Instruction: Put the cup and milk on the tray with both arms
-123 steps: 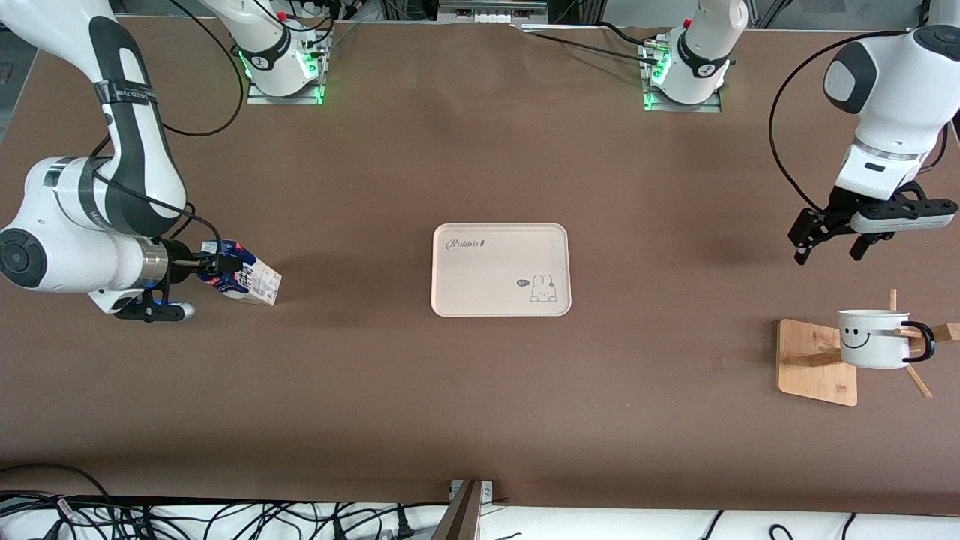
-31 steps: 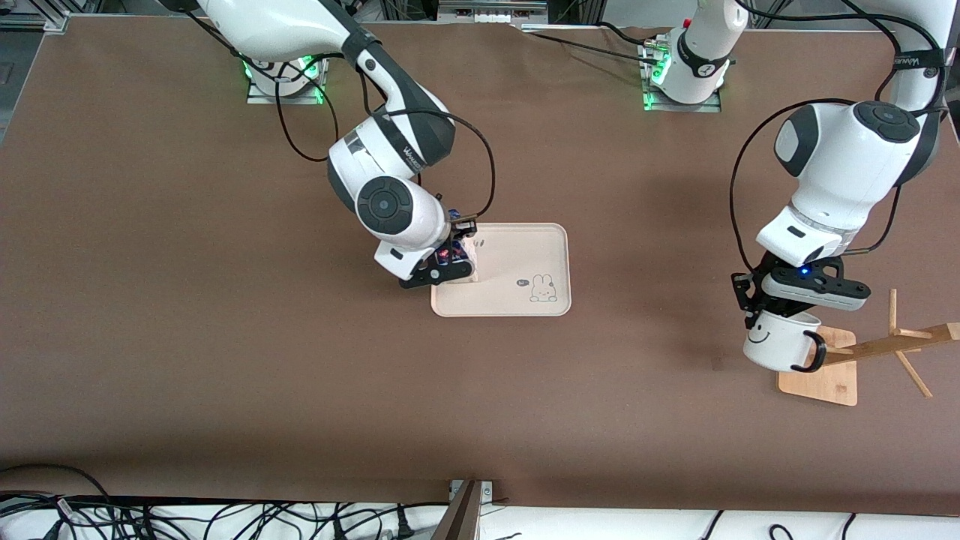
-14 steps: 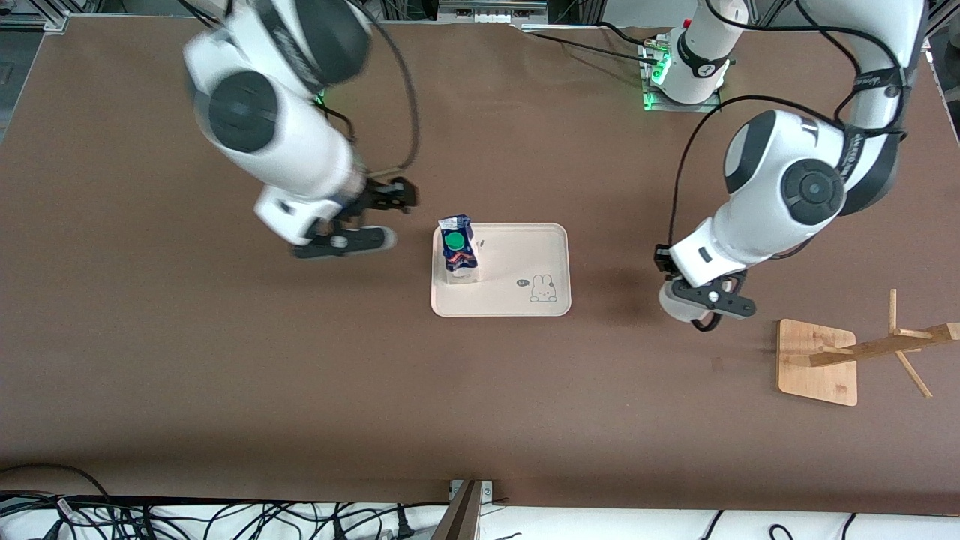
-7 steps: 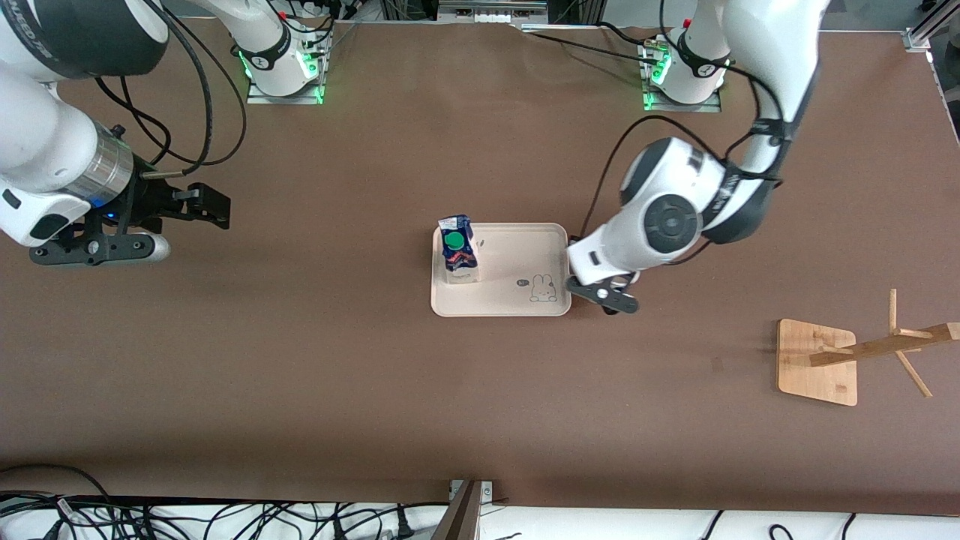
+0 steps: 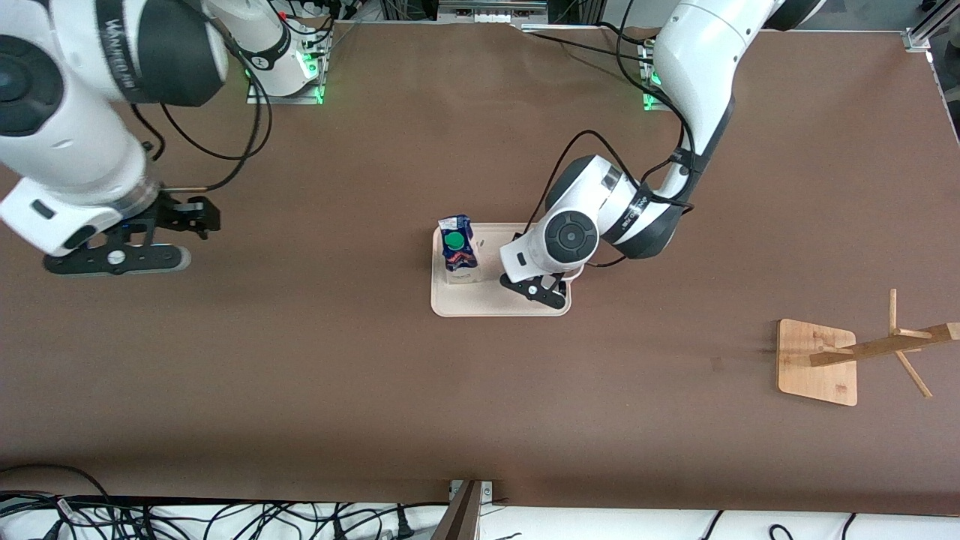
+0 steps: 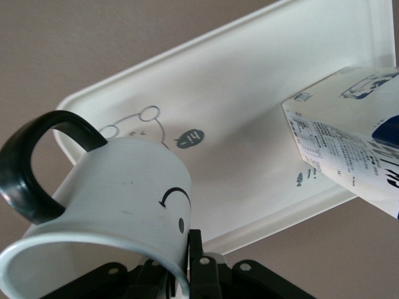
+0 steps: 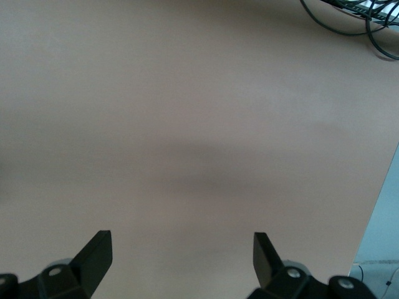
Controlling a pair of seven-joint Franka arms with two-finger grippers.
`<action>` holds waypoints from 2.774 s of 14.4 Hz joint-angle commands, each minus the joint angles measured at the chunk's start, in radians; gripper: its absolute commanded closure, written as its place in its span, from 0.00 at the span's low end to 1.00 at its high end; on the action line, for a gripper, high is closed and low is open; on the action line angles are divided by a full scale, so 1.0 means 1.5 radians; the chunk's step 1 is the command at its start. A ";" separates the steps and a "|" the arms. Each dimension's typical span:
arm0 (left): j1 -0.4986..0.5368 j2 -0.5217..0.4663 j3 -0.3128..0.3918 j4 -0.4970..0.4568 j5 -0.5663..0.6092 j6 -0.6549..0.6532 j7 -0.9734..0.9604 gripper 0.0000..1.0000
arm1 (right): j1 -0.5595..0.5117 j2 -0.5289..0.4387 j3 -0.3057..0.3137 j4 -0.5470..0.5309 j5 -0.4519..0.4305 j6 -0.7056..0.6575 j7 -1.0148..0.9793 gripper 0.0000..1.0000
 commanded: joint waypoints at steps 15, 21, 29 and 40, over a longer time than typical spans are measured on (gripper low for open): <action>-0.047 0.046 0.041 0.031 -0.034 -0.035 0.000 1.00 | -0.331 -0.150 0.239 -0.196 0.081 0.067 0.157 0.00; -0.047 0.045 0.044 0.031 -0.034 -0.025 0.004 0.00 | -0.330 -0.136 0.233 -0.159 0.074 0.054 0.015 0.00; -0.025 -0.068 0.113 0.028 -0.098 -0.090 0.005 0.00 | -0.274 -0.135 0.158 -0.159 0.062 0.056 0.018 0.00; 0.250 -0.445 0.107 -0.155 0.052 -0.148 0.026 0.00 | -0.253 -0.137 0.140 -0.158 0.066 0.033 0.019 0.00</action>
